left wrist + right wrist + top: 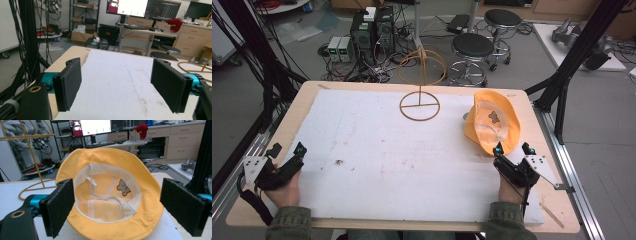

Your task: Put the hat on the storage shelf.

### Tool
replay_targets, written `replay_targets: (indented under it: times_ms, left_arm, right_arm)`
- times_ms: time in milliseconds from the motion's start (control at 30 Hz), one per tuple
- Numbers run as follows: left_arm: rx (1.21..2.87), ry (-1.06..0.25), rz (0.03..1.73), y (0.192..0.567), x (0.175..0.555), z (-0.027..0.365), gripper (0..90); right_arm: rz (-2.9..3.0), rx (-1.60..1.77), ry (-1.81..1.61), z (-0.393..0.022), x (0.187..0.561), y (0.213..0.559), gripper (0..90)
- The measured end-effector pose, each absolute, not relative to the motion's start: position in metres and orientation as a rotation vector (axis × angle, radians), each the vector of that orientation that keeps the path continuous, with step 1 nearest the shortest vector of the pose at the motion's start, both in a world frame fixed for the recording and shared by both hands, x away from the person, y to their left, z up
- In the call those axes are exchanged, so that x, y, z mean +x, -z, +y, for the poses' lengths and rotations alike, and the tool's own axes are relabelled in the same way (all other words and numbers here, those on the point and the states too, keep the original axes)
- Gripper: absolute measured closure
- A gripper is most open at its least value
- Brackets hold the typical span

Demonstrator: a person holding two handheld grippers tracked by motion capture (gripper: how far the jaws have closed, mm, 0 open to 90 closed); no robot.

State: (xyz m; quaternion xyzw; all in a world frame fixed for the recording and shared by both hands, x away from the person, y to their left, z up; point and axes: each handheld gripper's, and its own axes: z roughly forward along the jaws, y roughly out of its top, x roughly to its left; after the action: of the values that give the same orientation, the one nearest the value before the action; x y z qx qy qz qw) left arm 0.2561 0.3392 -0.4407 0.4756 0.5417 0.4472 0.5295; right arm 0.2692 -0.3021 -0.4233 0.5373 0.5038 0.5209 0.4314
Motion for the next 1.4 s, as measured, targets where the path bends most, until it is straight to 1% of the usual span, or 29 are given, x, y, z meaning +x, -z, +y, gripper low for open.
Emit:
replay_targets:
  times_ms: [967, 1400]
  left_arm:
    - [1.123, -1.038, 1.316, 0.4424, 0.2578, 0.3420, 25.0]
    - [1.124, -1.035, 1.312, 0.4425, 0.2582, 0.3410, 25.0]
  right_arm:
    - [1.265, 1.353, -1.299, -0.3029, 0.2702, 0.4241, 11.6]
    - [1.205, 1.379, -1.342, -0.3038, 0.2715, 0.4184, 11.6]
